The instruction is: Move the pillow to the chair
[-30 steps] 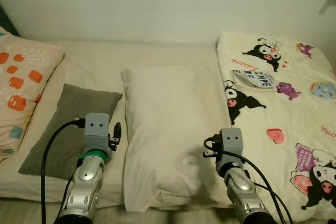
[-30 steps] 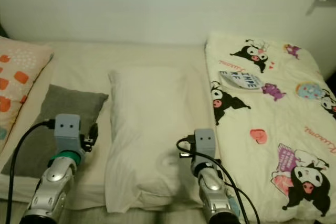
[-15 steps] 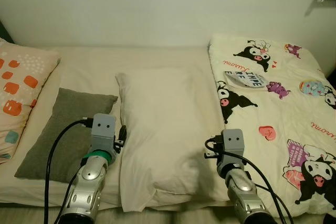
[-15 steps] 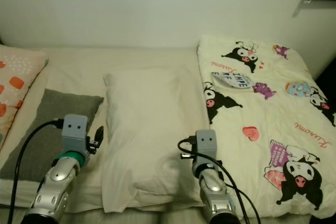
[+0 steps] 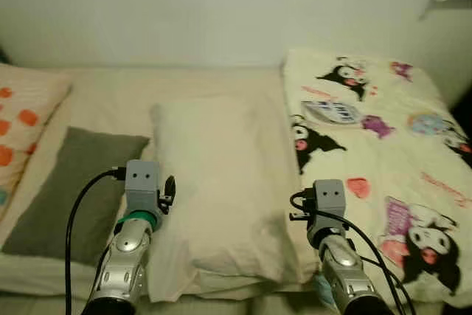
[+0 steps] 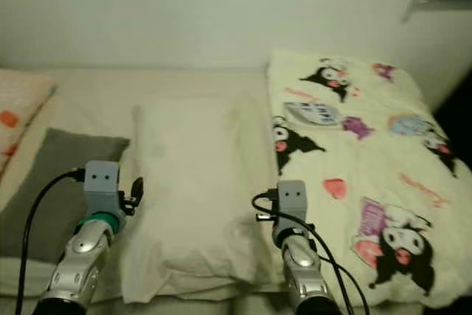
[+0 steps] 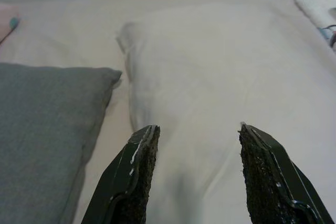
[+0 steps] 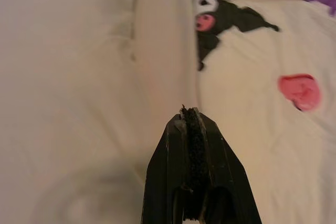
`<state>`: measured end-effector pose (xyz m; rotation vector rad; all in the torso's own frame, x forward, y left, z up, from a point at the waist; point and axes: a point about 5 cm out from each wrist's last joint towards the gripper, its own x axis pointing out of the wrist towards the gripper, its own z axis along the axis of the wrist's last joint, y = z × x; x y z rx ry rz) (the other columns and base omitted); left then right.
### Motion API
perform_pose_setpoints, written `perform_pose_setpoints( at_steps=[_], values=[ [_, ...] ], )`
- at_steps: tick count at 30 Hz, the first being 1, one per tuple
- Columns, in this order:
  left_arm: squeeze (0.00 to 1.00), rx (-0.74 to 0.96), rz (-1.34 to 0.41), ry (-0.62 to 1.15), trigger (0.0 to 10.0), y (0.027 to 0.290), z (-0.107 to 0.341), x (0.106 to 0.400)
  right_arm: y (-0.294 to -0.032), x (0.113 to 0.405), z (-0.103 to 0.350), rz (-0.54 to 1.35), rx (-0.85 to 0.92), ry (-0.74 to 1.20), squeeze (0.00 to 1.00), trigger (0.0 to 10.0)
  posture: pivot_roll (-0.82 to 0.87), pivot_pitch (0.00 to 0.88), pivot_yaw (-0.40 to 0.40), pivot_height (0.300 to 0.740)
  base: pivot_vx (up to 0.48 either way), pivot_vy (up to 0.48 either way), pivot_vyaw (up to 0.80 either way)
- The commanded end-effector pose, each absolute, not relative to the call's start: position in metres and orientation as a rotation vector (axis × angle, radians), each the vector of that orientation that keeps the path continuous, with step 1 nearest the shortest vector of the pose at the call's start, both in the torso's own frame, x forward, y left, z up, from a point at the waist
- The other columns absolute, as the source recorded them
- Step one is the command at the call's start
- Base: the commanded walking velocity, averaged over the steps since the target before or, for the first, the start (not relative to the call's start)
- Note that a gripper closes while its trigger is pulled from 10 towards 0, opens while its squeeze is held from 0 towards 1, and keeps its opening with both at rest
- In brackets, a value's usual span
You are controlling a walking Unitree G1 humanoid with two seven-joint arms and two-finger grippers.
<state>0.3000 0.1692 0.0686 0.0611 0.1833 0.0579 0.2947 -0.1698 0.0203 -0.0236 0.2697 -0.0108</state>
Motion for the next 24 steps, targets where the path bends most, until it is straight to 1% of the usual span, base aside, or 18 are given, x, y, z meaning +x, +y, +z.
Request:
perform_pose_setpoints(
  at_steps=[1, 5, 6, 8, 17, 24],
  values=[
    [0.00, 0.077, 0.074, 0.205, 10.0, 0.1763, 0.0626, 0.2958, -0.1656, 0.2936, 0.0164, 0.002, -0.021, 0.295, 0.00, 10.0, 0.06, 0.021, 0.033, 0.740, 0.000, 0.000, 0.00],
    [0.00, 0.091, 0.027, 0.236, 10.0, 0.1740, 0.0572, 0.2931, -0.1651, 0.2938, 0.0169, 0.006, -0.031, 0.292, 0.00, 10.0, 0.05, 0.022, 0.033, 0.740, 0.000, 0.000, 0.00],
    [0.00, 0.141, -0.026, 0.242, 10.0, 0.1713, 0.0534, 0.2900, -0.1666, 0.2932, 0.0178, -0.001, -0.006, 0.281, 0.00, 10.0, 0.05, 0.022, 0.035, 0.735, 0.000, 0.000, 0.00],
    [0.00, 0.157, -0.038, 0.239, 10.0, 0.1706, 0.0529, 0.2893, -0.1676, 0.2930, 0.0185, -0.005, 0.007, 0.273, 0.00, 10.0, 0.05, 0.022, 0.035, 0.730, 0.000, 0.000, 0.00],
    [0.00, 0.156, -0.045, 0.230, 10.0, 0.1670, 0.0542, 0.2904, -0.1683, 0.2914, 0.0177, -0.018, 0.018, 0.265, 0.00, 10.0, 0.05, 0.004, 0.043, 0.695, 0.000, 0.000, 0.00],
    [0.00, 0.107, -0.017, 0.238, 10.0, 0.1707, 0.0543, 0.2904, -0.1659, 0.2906, 0.0169, -0.018, 0.026, 0.264, 0.00, 10.0, 0.05, 0.000, 0.050, 0.665, 0.000, 0.000, 0.00]
  ],
)
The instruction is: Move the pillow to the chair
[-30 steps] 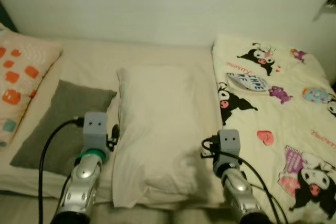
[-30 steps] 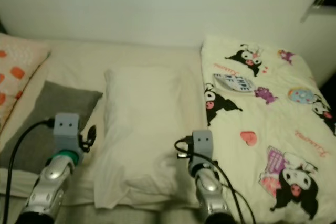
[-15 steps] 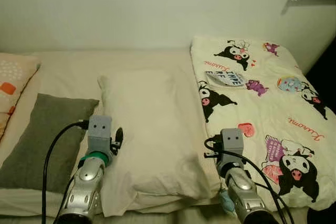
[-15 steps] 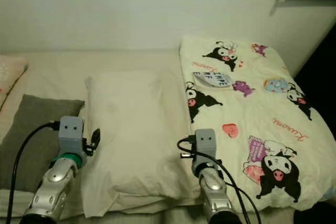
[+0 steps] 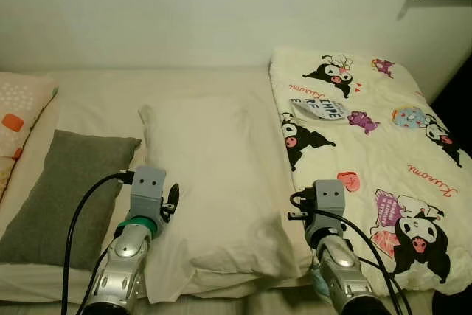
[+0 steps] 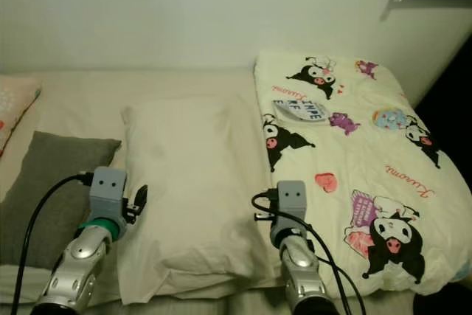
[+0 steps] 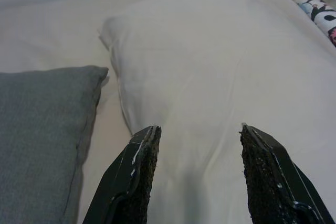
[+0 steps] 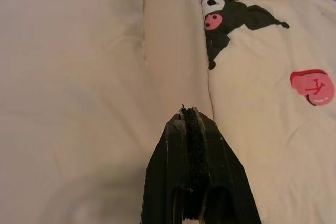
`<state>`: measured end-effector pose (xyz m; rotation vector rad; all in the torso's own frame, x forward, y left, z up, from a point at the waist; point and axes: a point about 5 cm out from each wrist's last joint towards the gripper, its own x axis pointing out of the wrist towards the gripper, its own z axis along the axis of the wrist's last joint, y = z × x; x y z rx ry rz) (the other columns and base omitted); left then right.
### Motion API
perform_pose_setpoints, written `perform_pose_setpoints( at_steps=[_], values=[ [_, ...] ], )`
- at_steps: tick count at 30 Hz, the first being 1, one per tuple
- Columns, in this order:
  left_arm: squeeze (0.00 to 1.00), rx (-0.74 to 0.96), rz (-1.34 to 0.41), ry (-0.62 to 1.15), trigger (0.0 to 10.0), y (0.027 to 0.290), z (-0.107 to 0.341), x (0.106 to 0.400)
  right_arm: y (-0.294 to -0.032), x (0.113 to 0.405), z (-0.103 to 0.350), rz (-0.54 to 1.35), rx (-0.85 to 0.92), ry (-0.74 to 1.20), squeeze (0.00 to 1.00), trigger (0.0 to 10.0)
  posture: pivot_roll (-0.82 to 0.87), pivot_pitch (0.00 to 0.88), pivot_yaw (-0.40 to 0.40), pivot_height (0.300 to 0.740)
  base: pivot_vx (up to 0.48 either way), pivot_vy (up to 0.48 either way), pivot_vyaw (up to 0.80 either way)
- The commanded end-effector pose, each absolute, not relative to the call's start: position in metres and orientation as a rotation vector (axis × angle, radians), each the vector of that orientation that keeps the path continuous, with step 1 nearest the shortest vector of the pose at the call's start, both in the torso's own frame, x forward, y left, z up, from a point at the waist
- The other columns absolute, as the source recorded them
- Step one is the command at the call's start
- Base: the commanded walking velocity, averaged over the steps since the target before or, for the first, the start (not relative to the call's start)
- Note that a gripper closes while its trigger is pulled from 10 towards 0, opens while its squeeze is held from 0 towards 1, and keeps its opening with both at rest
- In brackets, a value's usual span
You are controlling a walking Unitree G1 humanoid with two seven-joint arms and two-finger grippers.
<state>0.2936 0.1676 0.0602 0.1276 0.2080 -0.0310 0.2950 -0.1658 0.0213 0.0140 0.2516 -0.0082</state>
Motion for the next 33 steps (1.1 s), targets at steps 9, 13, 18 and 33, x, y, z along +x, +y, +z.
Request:
perform_pose_setpoints(
  at_steps=[9, 13, 18, 33],
  values=[
    [0.00, 0.110, -0.015, 0.238, 10.0, 0.1701, 0.0538, 0.2909, -0.1679, 0.2890, 0.0150, -0.019, 0.026, 0.271, 0.00, 10.0, 0.05, 0.000, 0.049, 0.630, 0.000, 0.000, 0.00],
    [0.00, 0.109, -0.016, 0.238, 10.0, 0.1692, 0.0538, 0.2921, -0.1662, 0.2893, 0.0146, -0.010, 0.016, 0.277, 0.00, 10.0, 0.05, 0.000, 0.049, 0.615, 0.000, 0.000, 0.00],
    [0.00, 0.104, -0.010, 0.248, 10.0, 0.1693, 0.0518, 0.2917, -0.1634, 0.2888, 0.0140, 0.000, 0.012, 0.278, 0.00, 10.0, 0.04, 0.000, 0.043, 0.615, 0.000, 0.000, 0.00],
    [0.00, 0.096, 0.058, 0.242, 10.0, 0.1715, 0.0482, 0.2864, -0.1663, 0.2873, 0.0129, 0.036, -0.001, 0.293, 0.00, 10.0, 0.04, 0.014, 0.000, 0.615, 0.000, 0.000, 0.00]
  ],
)
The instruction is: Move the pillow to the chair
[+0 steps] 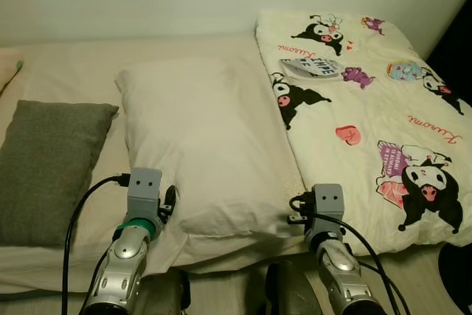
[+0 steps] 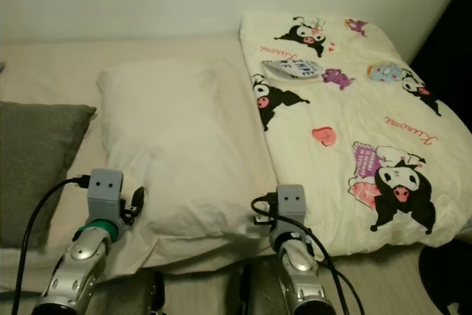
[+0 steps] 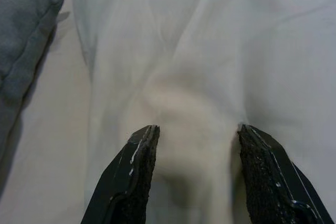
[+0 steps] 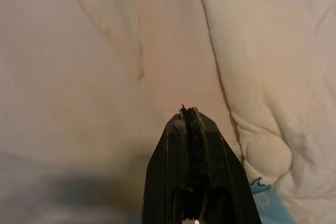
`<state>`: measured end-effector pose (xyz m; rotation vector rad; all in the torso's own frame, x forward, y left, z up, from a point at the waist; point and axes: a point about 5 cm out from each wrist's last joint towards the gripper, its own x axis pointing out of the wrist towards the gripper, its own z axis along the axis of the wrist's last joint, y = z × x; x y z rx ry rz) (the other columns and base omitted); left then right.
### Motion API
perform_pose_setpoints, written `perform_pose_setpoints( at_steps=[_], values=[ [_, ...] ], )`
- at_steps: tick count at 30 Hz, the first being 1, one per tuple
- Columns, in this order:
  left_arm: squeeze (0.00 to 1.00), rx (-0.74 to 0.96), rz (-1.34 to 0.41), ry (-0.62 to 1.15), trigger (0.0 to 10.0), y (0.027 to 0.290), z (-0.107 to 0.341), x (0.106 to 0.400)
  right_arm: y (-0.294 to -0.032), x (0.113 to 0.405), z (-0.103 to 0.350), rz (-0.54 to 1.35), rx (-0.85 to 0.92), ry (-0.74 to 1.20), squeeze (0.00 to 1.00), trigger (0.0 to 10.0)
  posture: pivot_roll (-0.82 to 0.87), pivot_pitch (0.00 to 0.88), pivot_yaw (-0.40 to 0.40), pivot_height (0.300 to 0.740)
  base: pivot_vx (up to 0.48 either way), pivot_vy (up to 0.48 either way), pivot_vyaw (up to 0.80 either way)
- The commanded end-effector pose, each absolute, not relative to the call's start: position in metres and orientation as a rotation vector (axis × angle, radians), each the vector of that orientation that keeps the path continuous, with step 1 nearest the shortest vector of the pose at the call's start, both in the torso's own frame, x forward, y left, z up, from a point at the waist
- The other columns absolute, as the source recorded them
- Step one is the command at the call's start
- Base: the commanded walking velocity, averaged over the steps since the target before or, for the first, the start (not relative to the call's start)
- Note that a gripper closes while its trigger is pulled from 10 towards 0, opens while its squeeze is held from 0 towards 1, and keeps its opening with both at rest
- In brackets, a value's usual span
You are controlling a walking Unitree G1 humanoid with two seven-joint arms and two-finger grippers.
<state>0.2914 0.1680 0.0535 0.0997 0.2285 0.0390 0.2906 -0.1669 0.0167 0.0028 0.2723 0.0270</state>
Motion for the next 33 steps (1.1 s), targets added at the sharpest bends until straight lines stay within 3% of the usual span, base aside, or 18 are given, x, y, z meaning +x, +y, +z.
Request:
perform_pose_setpoints(
  at_steps=[1, 7, 12, 15, 23, 26, 27, 29, 30, 33],
  values=[
    [0.00, 0.100, 0.070, 0.235, 10.0, 0.172, 0.049, 0.286, -0.166, 0.287, 0.013, 0.039, 0.000, 0.295, 0.00, 10.0, 0.04, 0.015, -0.002, 0.615, 0.000, 0.000, 0.00],
    [0.00, 0.115, 0.179, 0.154, 10.0, 0.190, 0.062, 0.288, -0.161, 0.296, 0.020, 0.062, 0.039, 0.267, 0.00, 10.0, 0.04, 0.026, -0.012, 0.595, 0.000, 0.000, 0.00],
    [0.00, 0.083, 0.291, 0.022, 10.0, 0.228, 0.093, 0.301, -0.163, 0.328, 0.051, -0.020, 0.345, 0.183, 0.00, 10.0, 0.05, 0.091, -0.021, 0.595, 0.000, 0.000, 0.00],
    [0.00, 0.059, 0.311, -0.020, 10.0, 0.247, 0.108, 0.312, -0.159, 0.346, 0.070, -0.010, 0.435, 0.147, 0.00, 10.0, 0.06, 0.115, -0.026, 0.595, 0.000, 0.000, 0.00],
    [0.00, 0.061, 0.326, -0.026, 10.0, 0.263, 0.121, 0.326, -0.141, 0.362, 0.088, 0.060, 0.474, 0.150, 0.00, 10.0, 0.07, 0.166, -0.034, 0.595, 0.000, 0.000, 0.00],
    [0.00, -0.060, 0.348, -0.003, 10.0, 0.271, 0.122, 0.335, -0.124, 0.371, 0.099, 0.119, 0.595, 0.164, 0.00, 10.0, 0.07, 0.218, -0.038, 0.595, 0.000, 0.000, 0.00],
    [0.34, -0.103, 0.336, -0.001, 10.0, 0.271, 0.121, 0.337, -0.120, 0.372, 0.101, 0.130, 0.627, 0.171, 0.53, 10.0, 0.07, 0.233, -0.038, 0.595, 0.000, 0.000, 0.00],
    [0.34, -0.145, 0.321, -0.006, 10.0, 0.271, 0.120, 0.338, -0.117, 0.373, 0.101, 0.135, 0.657, 0.179, 0.53, 10.0, 0.06, 0.229, -0.036, 0.595, 0.000, 0.000, 0.00],
    [1.00, -0.195, 0.299, -0.001, 10.0, 0.272, 0.117, 0.339, -0.111, 0.374, 0.103, 0.153, 0.718, 0.181, 1.00, 10.0, 0.06, 0.224, -0.035, 0.595, 0.000, 0.000, 0.00],
    [1.00, -0.275, 0.252, 0.015, 10.0, 0.273, 0.111, 0.341, -0.094, 0.377, 0.112, 0.212, 0.876, 0.174, 1.00, 10.0, 0.05, 0.237, -0.016, 0.595, 0.000, 0.000, 0.00]
  ],
)
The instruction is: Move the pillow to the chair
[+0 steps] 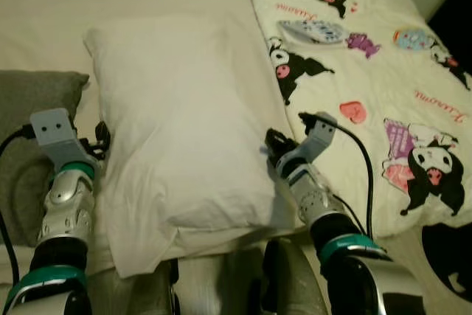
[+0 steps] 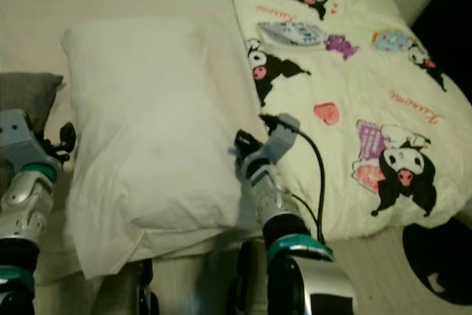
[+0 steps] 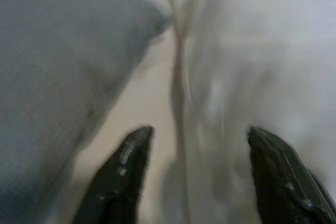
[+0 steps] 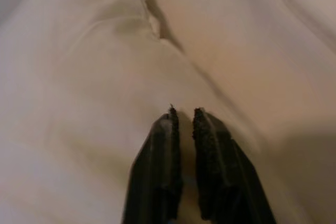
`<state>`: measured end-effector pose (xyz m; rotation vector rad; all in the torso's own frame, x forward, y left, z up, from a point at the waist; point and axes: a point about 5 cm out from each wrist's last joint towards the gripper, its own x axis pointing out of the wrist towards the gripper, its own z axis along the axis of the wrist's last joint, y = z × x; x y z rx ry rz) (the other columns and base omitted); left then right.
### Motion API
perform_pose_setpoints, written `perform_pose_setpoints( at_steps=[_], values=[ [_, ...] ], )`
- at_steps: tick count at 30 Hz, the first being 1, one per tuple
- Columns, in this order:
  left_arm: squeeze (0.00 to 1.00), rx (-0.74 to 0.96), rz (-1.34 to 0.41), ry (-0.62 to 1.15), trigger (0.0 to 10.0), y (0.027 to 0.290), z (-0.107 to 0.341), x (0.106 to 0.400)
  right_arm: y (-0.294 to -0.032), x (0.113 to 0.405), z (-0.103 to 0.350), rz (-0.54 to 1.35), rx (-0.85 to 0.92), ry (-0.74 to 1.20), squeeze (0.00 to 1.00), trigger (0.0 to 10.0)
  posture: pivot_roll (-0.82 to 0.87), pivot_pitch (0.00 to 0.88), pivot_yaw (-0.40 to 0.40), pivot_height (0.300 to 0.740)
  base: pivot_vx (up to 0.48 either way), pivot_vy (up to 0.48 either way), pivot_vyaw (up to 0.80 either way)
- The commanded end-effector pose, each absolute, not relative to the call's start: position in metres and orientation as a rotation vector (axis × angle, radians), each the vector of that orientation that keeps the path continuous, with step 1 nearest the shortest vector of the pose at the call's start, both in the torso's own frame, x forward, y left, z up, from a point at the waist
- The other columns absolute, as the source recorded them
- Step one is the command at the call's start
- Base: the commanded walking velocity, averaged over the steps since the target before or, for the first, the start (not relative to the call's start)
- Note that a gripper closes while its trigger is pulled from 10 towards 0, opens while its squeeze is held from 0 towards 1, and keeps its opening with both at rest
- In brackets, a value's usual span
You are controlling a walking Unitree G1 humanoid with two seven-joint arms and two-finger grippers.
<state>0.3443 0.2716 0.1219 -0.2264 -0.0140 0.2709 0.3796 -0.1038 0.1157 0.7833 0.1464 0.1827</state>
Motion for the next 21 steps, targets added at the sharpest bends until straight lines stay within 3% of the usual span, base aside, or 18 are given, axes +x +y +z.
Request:
perform_pose_setpoints(
  at_steps=[1, 10, 14, 16, 21],
  values=[
    [1.00, -0.327, 0.254, 0.022, 10.0, 0.274, 0.108, 0.342, -0.084, 0.379, 0.118, 0.252, 0.919, 0.166, 1.00, 10.0, 0.03, 0.245, -0.010, 0.595, 0.000, 0.000, 0.00],
    [1.00, -0.432, 0.319, 0.042, 10.0, 0.278, 0.093, 0.337, -0.067, 0.380, 0.127, 0.294, 0.904, 0.146, 1.00, 10.0, 0.00, 0.268, -0.002, 0.595, 0.000, 0.000, 0.00],
    [1.00, -0.610, 0.386, 0.002, 10.0, 0.278, 0.090, 0.336, -0.064, 0.379, 0.126, 0.267, 1.012, 0.139, 1.00, 10.0, -0.02, 0.286, -0.001, 0.595, 0.000, 0.000, 0.00],
    [1.00, -0.610, 0.386, 0.002, 10.0, 0.278, 0.090, 0.336, -0.064, 0.379, 0.126, 0.267, 1.012, 0.139, 1.00, 10.0, -0.02, 0.286, -0.001, 0.595, 0.000, 0.000, 0.00],
    [1.00, -0.821, 0.301, -0.010, 10.0, 0.261, 0.087, 0.343, -0.057, 0.376, 0.124, 0.287, 1.115, 0.157, 1.00, 10.0, -0.04, 0.269, -0.001, 0.595, 0.000, 0.000, 0.00]
  ],
)
